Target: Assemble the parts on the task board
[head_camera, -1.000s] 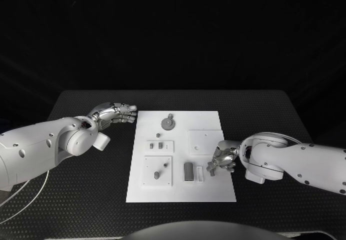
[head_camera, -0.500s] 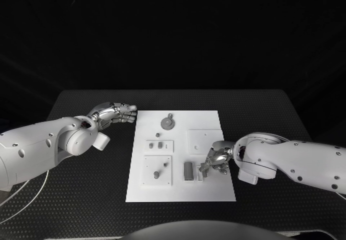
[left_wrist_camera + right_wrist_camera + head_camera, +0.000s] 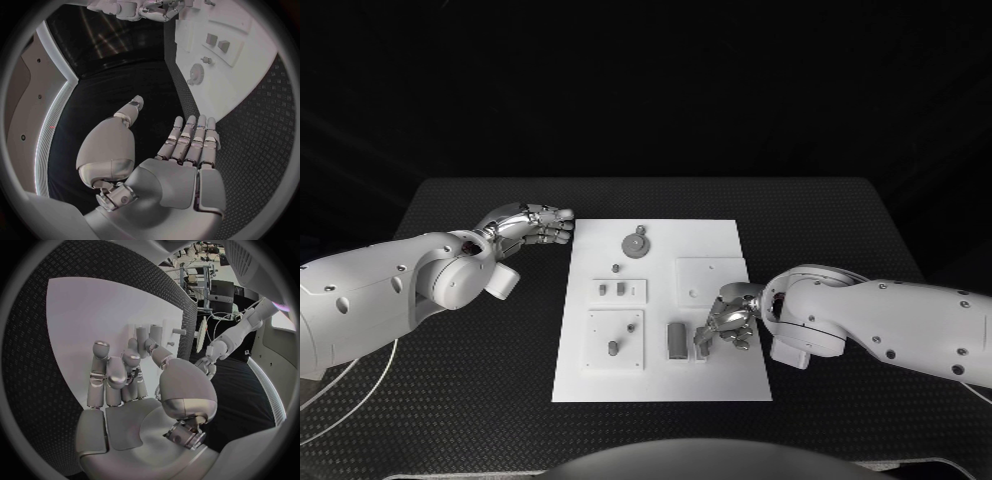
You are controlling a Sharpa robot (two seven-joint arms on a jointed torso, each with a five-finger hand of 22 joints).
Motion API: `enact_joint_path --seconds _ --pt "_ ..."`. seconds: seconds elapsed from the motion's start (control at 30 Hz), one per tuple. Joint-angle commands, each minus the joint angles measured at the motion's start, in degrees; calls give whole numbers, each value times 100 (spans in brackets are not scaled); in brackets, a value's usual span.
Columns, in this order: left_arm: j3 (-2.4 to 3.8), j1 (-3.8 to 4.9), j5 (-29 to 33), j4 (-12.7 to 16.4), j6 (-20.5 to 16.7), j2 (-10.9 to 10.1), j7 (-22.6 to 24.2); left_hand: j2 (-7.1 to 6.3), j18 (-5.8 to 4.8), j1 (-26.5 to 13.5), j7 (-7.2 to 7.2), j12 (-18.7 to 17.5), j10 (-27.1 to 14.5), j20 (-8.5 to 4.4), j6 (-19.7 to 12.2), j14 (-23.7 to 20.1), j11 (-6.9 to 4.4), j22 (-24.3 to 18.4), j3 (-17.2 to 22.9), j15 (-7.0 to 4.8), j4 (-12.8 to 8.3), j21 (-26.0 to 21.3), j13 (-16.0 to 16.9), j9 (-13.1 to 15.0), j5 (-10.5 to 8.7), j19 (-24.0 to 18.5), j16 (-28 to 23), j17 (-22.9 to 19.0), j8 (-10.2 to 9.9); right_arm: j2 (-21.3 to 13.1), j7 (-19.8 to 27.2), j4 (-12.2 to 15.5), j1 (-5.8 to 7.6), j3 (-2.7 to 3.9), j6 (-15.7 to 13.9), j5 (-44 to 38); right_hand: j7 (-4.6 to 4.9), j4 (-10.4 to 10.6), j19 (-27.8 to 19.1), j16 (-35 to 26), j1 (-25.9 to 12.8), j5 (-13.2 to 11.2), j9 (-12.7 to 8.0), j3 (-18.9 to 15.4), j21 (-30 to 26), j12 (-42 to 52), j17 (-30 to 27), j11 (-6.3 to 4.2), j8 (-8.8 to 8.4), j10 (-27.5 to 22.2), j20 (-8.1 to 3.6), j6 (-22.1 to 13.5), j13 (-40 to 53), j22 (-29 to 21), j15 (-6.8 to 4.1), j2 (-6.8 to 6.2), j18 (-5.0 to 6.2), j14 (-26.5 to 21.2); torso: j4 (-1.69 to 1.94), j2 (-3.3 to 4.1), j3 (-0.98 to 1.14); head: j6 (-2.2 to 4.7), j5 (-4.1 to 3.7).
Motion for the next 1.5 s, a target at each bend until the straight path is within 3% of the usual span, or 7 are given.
enact_joint_path --seconds 0.03,0.77,1.27,1.5 --pt "3 6 19 20 86 -1 30 19 -87 31 475 20 32 2 14 17 -9 9 -28 10 2 33 3 10 -14 -28 18 9 25 13 8 -11 -9 -2 116 10 99 -465 17 21 -33 13 8 513 28 -5 1 -25 31 9 1 -78 -8 112 -55 46 87 -2 -1 0 2 -7 8" --pt "3 7 15 29 106 -13 12 18 -87 41 476 18 34 3 13 14 -9 13 -23 16 2 32 2 10 -14 -32 13 10 26 77 -1 -115 -70 -15 93 -107 100 -465 16 18 -35 13 7 515 28 -5 -6 -25 30 8 2 -80 -8 112 -55 46 87 -6 -1 1 2 -22 32" --pt "3 7 15 31 103 -24 5 16 -87 45 476 17 34 4 11 13 -9 14 -21 16 3 32 1 10 -14 -33 12 11 26 105 66 -151 -99 -16 160 37 118 -418 24 -10 -455 12 -23 491 18 -21 -81 -8 24 -17 20 -96 -18 95 -45 -176 87 -49 -3 -3 -2 -36 46" --pt "3 7 14 32 108 -29 4 10 -87 45 475 17 34 5 9 12 -9 15 -21 16 4 32 1 10 -14 -34 11 11 25 109 81 -148 -101 -16 200 55 126 -348 32 -35 -706 12 -43 501 -1 -31 -144 0 15 -32 23 -111 -25 85 -38 -371 87 -83 -3 -2 0 -42 49"
